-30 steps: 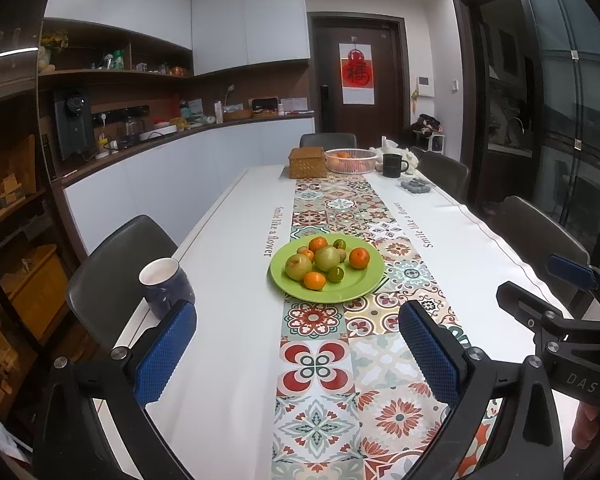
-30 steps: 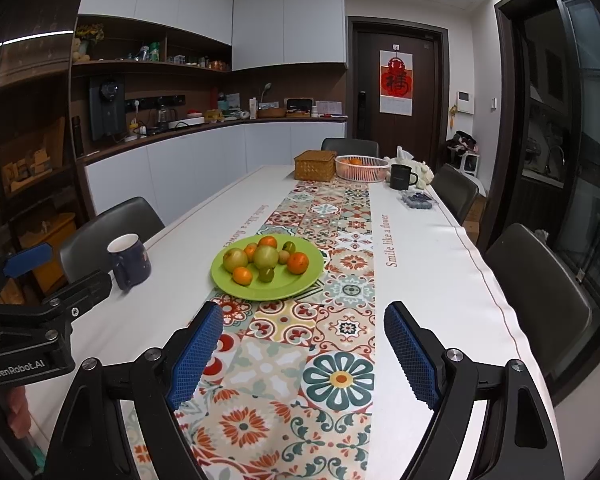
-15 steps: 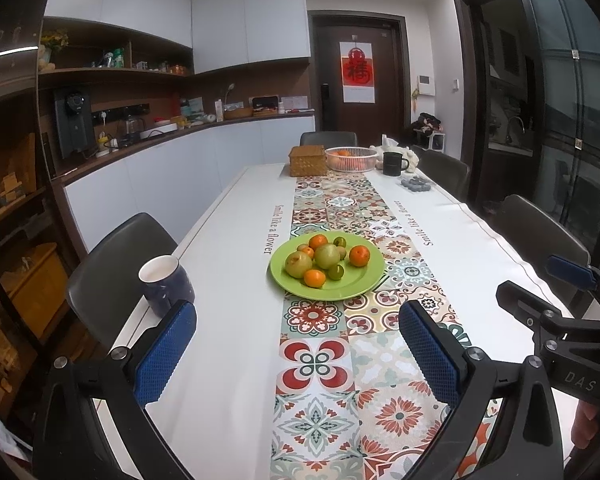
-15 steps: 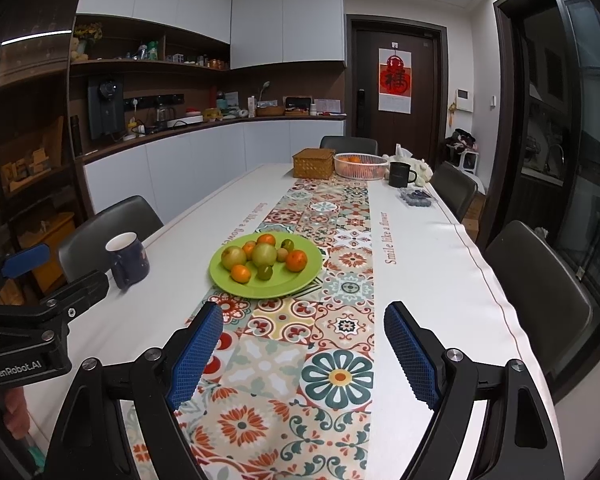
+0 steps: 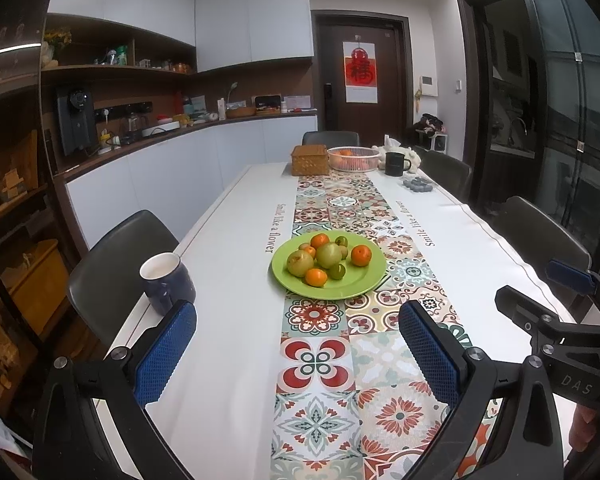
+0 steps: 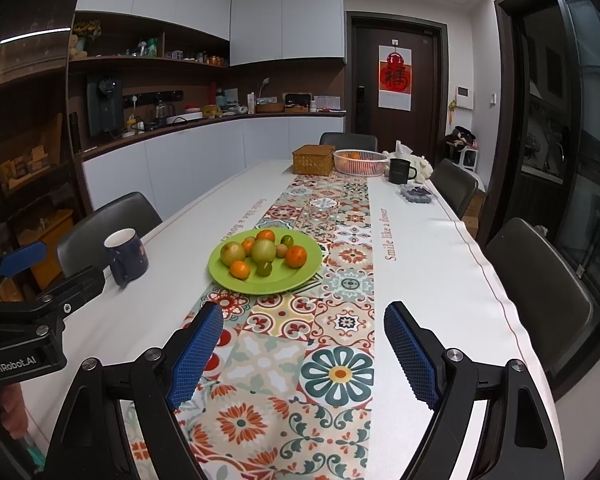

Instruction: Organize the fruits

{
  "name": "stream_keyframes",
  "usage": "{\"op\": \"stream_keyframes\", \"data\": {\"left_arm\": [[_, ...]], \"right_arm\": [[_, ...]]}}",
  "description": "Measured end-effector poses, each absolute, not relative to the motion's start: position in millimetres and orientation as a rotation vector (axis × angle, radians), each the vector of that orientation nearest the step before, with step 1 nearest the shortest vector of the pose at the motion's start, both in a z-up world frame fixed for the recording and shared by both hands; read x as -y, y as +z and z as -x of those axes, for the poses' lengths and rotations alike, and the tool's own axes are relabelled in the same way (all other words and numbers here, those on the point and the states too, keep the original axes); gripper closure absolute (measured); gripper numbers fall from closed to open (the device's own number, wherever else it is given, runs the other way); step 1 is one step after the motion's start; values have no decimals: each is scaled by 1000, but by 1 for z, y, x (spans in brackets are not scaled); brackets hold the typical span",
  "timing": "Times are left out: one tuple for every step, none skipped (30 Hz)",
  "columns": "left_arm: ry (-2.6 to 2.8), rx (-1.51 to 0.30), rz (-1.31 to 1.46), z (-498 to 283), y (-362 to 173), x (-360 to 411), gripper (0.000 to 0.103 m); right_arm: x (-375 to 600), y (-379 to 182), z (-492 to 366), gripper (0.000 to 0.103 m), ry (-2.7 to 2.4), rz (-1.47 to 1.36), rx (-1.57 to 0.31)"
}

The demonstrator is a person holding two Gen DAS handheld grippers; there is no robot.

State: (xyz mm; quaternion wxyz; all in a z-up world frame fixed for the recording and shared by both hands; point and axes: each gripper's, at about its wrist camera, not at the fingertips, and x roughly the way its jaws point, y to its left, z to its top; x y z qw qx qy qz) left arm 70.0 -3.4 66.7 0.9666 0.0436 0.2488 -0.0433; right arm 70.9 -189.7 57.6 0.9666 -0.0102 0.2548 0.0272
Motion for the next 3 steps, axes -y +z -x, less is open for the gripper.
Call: {"op": "stream_keyframes", "data": {"left_arm": [[-87,-504,-88,-70,66,4,0],[-86,-505,-87,-71,66,4,0],[-85,-505,-85,-71,66,4,0]], "right_arm": [[190,57,-71,20,55,22,-515],[190,57,-71,20,54,21,-516],[190,57,-71,20,54,21,-517]]}}
